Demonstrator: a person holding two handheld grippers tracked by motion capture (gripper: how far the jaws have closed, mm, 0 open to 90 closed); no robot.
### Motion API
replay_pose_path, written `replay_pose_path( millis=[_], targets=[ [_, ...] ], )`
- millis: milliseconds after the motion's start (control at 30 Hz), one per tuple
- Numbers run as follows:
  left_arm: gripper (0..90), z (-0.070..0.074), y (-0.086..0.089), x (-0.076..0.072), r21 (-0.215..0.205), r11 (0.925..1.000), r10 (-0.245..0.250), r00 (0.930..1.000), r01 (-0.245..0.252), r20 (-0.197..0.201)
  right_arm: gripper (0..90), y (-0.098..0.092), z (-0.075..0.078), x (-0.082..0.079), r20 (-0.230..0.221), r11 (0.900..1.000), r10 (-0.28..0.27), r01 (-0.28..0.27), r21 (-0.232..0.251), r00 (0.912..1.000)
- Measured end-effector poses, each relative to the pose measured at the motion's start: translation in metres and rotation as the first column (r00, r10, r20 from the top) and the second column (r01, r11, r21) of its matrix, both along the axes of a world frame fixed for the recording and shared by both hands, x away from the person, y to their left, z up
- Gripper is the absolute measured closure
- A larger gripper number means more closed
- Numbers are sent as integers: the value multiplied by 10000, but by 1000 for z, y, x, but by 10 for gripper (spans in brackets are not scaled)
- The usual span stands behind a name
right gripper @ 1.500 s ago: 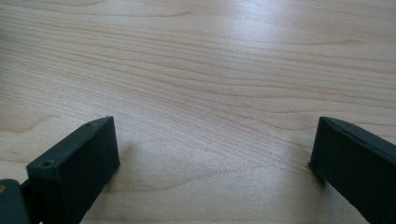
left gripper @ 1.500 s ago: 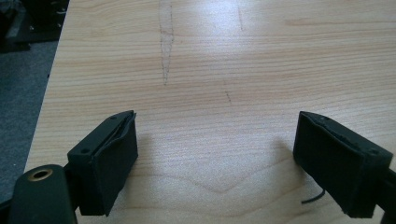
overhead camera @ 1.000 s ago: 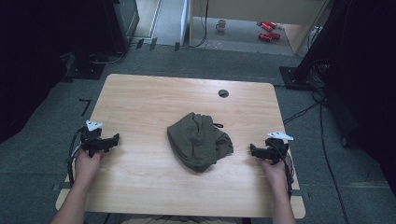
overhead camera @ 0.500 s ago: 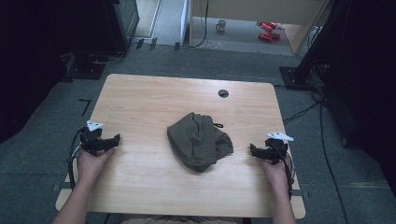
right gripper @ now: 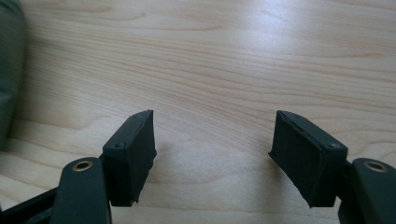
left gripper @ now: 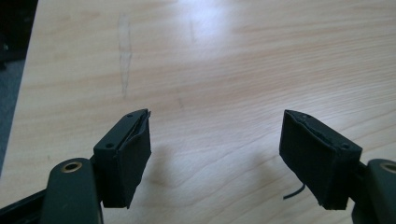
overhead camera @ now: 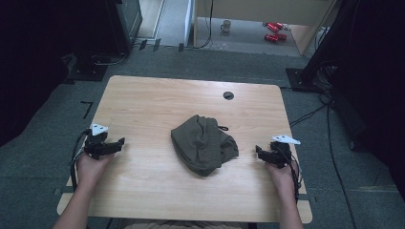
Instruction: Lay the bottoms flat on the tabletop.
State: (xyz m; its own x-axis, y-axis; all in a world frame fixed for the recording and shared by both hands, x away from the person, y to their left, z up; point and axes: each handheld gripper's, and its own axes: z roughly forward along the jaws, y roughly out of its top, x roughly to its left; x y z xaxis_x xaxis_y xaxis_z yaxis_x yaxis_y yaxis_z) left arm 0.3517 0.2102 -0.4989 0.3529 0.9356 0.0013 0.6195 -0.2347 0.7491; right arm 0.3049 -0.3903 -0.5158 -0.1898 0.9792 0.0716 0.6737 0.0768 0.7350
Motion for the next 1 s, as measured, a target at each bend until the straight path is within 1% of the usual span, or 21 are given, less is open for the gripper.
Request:
replay_pose_path(
  millis=[33,100,167,200,233,267,300,367,433,467,500,533,567,600,633,667,700,733,767,867,1000],
  targets=[
    [249,2,-2,-1,-138,9998,-119,9999,119,50,316,1,1,0,-11,10000,1,-1,64,10000],
    [249,5,-6,-3,-266,9991,-326,9994,330,140,332,2,2,-1,12,9998,96,-96,182,10000],
    [249,8,-10,-5,-294,9979,-577,9981,583,208,341,4,4,-1,-7,9997,200,-200,153,9998],
    [249,8,-10,-5,-294,9979,-577,9981,583,208,356,5,5,-2,-18,9996,247,-247,168,9997],
    [249,10,-14,-6,-405,9959,-807,9966,814,193,365,6,6,-2,-8,9994,281,-281,224,9996],
    [249,11,-16,-6,-439,9950,-894,9958,902,208,370,6,7,-2,29,9992,298,-299,261,9996],
    [250,13,-18,-7,-413,9932,-1078,9940,1086,212,378,7,7,-3,45,9991,298,-299,303,9995],
    [250,15,-23,-9,-383,9909,-1279,9915,1288,233,390,8,10,-3,108,9987,334,-338,379,9994],
    [250,15,-24,-9,-401,9901,-1338,9907,1347,249,398,8,10,-4,112,9986,333,-337,417,9994],
    [250,16,-26,-10,-481,9881,-1450,9892,1459,219,406,8,11,-4,99,9983,348,-352,474,9993],
    [250,18,-29,-10,-666,9848,-1596,9870,1606,209,413,9,12,-4,64,9973,399,-402,614,9992],
    [250,19,-30,-11,-987,9804,-1699,9853,1706,160,414,10,12,-5,46,9970,428,-431,645,9991],
    [250,19,-30,-11,-987,9804,-1699,9853,1706,160,417,11,13,-5,27,9965,476,-477,690,9989],
    [253,21,-33,-12,-1430,9720,-1876,9822,1867,72,418,13,14,-5,41,9961,511,-513,722,9987],
    [263,21,-33,-12,-1430,9720,-1876,9822,1867,72,418,13,14,-5,41,9961,511,-513,722,9987],
    [263,22,-35,-13,-1485,9688,-1996,9799,1983,64,420,14,14,-5,60,9959,554,-556,709,9984],
    [272,24,-40,-15,-1386,9643,-2264,9740,2258,118,434,16,15,-6,70,9953,637,-641,721,9979],
    [272,24,-44,-16,-1296,9619,-2408,9705,2407,146,444,17,16,-6,75,9950,682,-686,724,9976],
    [272,25,-49,-17,-1259,9577,-2592,9657,2590,149,447,18,16,-6,61,9943,745,-748,760,9972],
    [272,27,-58,-19,-1153,9501,-2897,9570,2897,174,457,23,17,-6,90,9933,922,-926,691,9957],
    [272,31,-70,-21,-1069,9387,-3262,9447,3279,330,473,25,17,-7,112,9927,1000,-1005,665,9949]
  ],
)
